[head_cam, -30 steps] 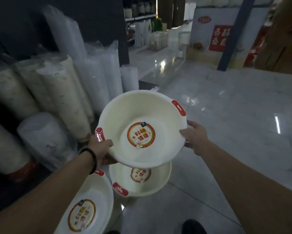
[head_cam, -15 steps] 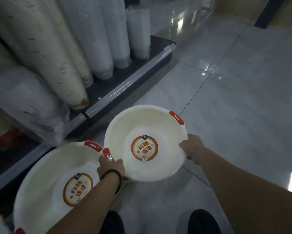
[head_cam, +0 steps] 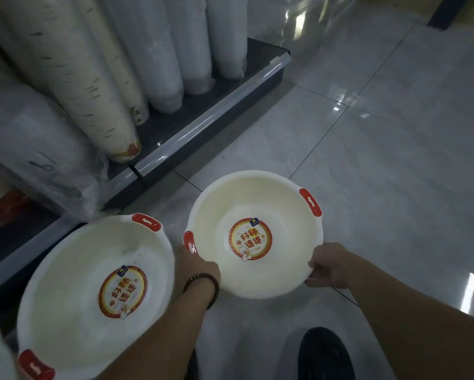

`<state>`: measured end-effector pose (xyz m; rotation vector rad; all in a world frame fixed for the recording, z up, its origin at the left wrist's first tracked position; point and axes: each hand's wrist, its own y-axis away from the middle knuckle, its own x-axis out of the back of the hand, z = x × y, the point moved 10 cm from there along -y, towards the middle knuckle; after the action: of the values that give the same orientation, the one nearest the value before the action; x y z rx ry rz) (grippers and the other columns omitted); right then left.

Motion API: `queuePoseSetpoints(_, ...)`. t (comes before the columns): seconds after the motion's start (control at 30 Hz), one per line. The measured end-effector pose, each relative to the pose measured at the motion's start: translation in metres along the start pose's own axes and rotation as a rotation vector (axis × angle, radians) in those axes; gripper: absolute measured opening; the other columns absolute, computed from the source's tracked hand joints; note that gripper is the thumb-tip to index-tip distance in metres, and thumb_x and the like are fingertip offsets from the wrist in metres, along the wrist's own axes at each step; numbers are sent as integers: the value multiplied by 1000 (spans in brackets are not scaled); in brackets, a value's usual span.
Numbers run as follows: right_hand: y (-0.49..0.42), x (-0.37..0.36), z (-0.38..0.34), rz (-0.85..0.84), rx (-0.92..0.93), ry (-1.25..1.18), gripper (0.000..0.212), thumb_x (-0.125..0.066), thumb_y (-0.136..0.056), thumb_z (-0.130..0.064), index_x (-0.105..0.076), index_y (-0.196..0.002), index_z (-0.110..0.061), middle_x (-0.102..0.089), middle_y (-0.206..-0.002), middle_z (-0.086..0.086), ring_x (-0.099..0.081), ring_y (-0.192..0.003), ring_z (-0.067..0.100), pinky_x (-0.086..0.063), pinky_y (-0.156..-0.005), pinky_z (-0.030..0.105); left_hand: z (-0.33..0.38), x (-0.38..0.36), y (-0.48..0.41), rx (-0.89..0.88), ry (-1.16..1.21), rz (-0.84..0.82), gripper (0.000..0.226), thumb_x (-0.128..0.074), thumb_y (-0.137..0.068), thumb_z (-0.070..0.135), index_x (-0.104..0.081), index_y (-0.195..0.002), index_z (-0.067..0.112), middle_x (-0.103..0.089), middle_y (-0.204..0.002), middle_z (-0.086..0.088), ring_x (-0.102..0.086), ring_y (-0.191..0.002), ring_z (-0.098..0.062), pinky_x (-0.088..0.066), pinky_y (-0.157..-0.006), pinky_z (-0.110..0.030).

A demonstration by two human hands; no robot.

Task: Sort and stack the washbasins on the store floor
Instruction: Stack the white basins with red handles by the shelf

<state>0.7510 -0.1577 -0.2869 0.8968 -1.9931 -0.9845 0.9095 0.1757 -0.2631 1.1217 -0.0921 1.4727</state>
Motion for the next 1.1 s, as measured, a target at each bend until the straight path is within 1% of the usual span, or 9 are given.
queuePoseSetpoints(0.17, 3, 50, -18, 260, 224, 77, 39, -57, -102, -13, -59, -140, -16, -70, -120, 12, -69, -97, 35, -66, -77, 54, 6, -16, 1, -57, -76, -107, 47, -74, -75, 10, -55, -117, 19, -67, -92, -4, -68, -80, -24, -61, -65, -35)
queuePoseSetpoints(0.3, 5, 72, -10, 297, 231, 36, 47, -62, -102, -17, -56, -148, -21, -67, -134, 14, -69, -103, 38, -66, -77, 59, 2, -32, -16, -58, -47, -170, 51, -65, -57, 10, -62, -108, 19, -73, -91, -5, -72, -75, -22, -65, -64, -37)
queuePoseSetpoints(0.4, 8, 81, -14, 332, 269, 72, 54, -64, -104, -22, -49, -156, -25, -62, -144, 12, -67, -118, 40, -63, -88, 61, 15, -32, -4, -35, -20, -228, 65, -67, -68, -2, -46, -124, 24, -65, -106, -8, -68, -86, -31, -64, -58, -44)
queuePoseSetpoints(0.5, 7, 81, -16, 327, 282, 88, 56, -62, -105, -21, -45, -158, -28, -61, -144, 11, -65, -119, 40, -63, -87, 62, 25, -40, 2, -22, -4, -303, 99, -67, -81, -12, -23, -149, 45, -51, -128, -9, -56, -103, -37, -56, -47, -41)
queuePoseSetpoints(0.67, 2, 86, -4, 357, 237, 128, 51, -60, -107, -31, -49, -156, -25, -61, -140, 13, -64, -118, 41, -64, -82, 63, 24, -44, -6, -12, -30, -302, 85, -58, -81, -15, -31, -140, 40, -46, -104, -1, -53, -103, -36, -62, -61, -50)
queuePoseSetpoints(0.77, -3, 91, 2, 360, 222, 171, 44, -57, -108, -36, -55, -148, -18, -62, -118, 11, -67, -104, 38, -66, -75, 60, 27, -48, -7, -44, -64, -310, 80, -60, -80, -14, -32, -137, 35, -46, -101, 2, -54, -104, -34, -60, -59, -43)
queuePoseSetpoints(0.83, -6, 94, 2, 351, 210, 179, 41, -56, -108, -35, -57, -144, -15, -60, -112, 9, -68, -100, 38, -66, -74, 58, 32, -50, -8, -67, -41, -280, 78, -62, -78, -11, -36, -137, 34, -51, -104, 1, -57, -102, -32, -63, -72, -48)
queuePoseSetpoints(0.97, 0, 95, -17, 480, 220, 443, 46, -57, -104, -41, -52, -134, -7, -61, -123, 16, -65, -104, 35, -61, -94, 51, 39, -50, -2, -139, -93, -289, 84, -69, -80, -2, -33, -150, 27, -57, -121, -7, -59, -107, -30, -57, -92, -43)
queuePoseSetpoints(1.1, 54, 52, -86, 665, 620, 817, 46, -58, -102, -38, -50, -139, -12, -55, -131, 17, -55, -121, 35, -51, -101, 49, 51, -19, 8, -233, -104, -254, 76, -79, -87, 27, -40, -152, 21, -58, -140, -8, -60, -122, -31, -53, -103, -46)
